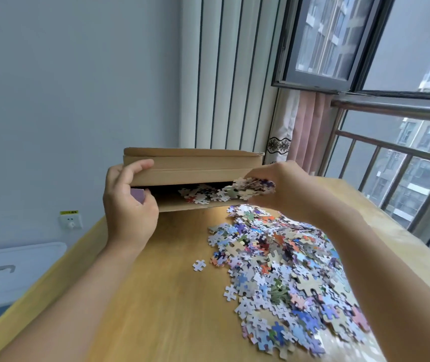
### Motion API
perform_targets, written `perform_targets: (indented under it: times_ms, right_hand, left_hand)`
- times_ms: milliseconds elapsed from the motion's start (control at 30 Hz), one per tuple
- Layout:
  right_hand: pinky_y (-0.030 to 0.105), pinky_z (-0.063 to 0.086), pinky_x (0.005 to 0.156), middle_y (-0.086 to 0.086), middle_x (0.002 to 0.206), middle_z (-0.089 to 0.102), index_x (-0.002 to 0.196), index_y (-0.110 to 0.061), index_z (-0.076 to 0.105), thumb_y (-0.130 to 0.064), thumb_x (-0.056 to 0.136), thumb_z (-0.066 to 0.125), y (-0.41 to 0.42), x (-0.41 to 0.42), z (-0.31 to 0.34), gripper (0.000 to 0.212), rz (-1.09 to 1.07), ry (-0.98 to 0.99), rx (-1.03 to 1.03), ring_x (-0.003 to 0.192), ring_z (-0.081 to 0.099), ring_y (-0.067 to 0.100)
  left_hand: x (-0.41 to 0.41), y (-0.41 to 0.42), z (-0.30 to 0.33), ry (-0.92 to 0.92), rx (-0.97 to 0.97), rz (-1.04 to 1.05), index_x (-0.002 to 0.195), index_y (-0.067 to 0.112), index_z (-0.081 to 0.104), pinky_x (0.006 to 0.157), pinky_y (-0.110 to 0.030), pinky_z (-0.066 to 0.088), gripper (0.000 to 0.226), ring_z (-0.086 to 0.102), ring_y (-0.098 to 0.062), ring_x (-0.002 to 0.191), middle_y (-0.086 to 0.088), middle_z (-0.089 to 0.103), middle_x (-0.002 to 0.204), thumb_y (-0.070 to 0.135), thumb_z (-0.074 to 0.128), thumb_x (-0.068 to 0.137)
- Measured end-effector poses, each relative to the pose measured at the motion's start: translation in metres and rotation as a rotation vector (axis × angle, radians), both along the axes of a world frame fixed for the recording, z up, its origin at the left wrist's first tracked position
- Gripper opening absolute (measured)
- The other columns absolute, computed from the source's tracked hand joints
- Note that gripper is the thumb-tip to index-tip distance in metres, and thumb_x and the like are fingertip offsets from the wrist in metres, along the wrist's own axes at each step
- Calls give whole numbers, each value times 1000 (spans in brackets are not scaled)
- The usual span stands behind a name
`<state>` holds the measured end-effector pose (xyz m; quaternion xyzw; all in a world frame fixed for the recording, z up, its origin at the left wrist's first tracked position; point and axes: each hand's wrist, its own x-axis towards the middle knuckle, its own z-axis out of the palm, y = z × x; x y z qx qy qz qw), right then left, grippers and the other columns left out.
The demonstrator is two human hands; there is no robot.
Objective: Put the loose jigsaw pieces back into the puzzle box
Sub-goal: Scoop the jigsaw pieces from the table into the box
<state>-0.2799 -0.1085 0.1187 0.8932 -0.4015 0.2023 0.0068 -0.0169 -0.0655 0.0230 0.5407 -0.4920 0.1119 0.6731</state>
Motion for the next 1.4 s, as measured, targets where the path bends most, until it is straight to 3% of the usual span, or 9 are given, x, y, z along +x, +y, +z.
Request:
perform_targets:
  times_ms: [67, 233, 367, 600, 767, 933, 1133, 1300, 1400]
  right_hand:
    - [41, 55, 81, 0, 101, 74, 115, -19, 72, -17, 85, 79, -9, 19, -10, 31, 27, 1, -81, 89, 67, 22]
    - [41, 55, 75, 1, 101, 69, 117, -18, 68, -19, 90, 73, -26, 44, -32, 28, 129, 97, -327, 87, 65, 24]
    - [37, 56, 69, 0, 93, 70, 108, -18, 68, -12, 88, 71, -33, 52, -54, 21, 66, 139, -503, 83, 67, 25]
    - [41, 58, 68, 7, 97, 75, 111, -10, 69, -10, 87, 72, -35, 54, -48, 24, 76, 8, -454, 86, 71, 31]
    - [41, 55, 64, 7, 91, 74, 113, -16, 69, -7, 84, 66, -49, 46, 14, 31, 70, 12, -374, 78, 67, 34]
    - [34, 54, 75, 0, 97, 74, 115, -18, 73, -9, 84, 74, -69, 43, 99, 32, 102, 89, -277, 86, 66, 22]
    - [16, 36, 57, -9, 89, 67, 101, -22, 73, -31, 86, 77, -81, 39, 141, 18, 73, 240, -341, 78, 59, 13]
    - [35, 58, 73, -7, 80, 67, 92, -18, 77, -26, 87, 76, -85, 37, 121, 9, 99, 129, -324, 73, 61, 15]
    - [22, 54, 73, -3, 82, 74, 95, -15, 80, -18, 89, 75, -87, 27, 101, 9, 131, 30, -206, 68, 62, 4]
  left_hand:
    - [1, 1, 1, 20, -9, -8, 121, 16, 69, 98, -5, 35, 61, 53, 11, 104, 1, 56, 114, -23, 55, 75]
    - [3, 1, 5, 101, 11, -20, 122, 20, 70, 89, -10, 43, 67, 60, -9, 98, 5, 57, 114, -22, 49, 74]
    - [3, 2, 10, 169, 22, -32, 121, 23, 70, 89, -16, 46, 71, 58, 0, 99, 5, 57, 113, -22, 44, 72]
    - [-5, 9, 29, 197, 65, -77, 122, 22, 71, 78, -2, 39, 70, 54, 14, 83, 2, 56, 114, -20, 44, 72]
    - [-4, -4, 92, 248, 135, -123, 116, 36, 70, 71, -13, 48, 69, 57, -4, 69, 2, 63, 117, -16, 49, 75]
    - [-3, -26, 176, 343, 212, -127, 119, 25, 73, 91, -17, 49, 61, 59, -23, 120, -6, 61, 135, -17, 50, 81]
    - [-7, -35, 199, 424, 252, -184, 118, 22, 74, 107, -39, 51, 58, 57, -25, 122, -9, 59, 135, -19, 53, 82]
    - [-17, -27, 183, 412, 173, -175, 125, 21, 71, 75, -12, 49, 58, 59, -8, 94, -7, 60, 130, -16, 54, 84]
    - [-19, -21, 160, 389, 176, -196, 125, 23, 71, 47, -9, 42, 61, 48, 1, 48, -4, 66, 106, -17, 51, 82]
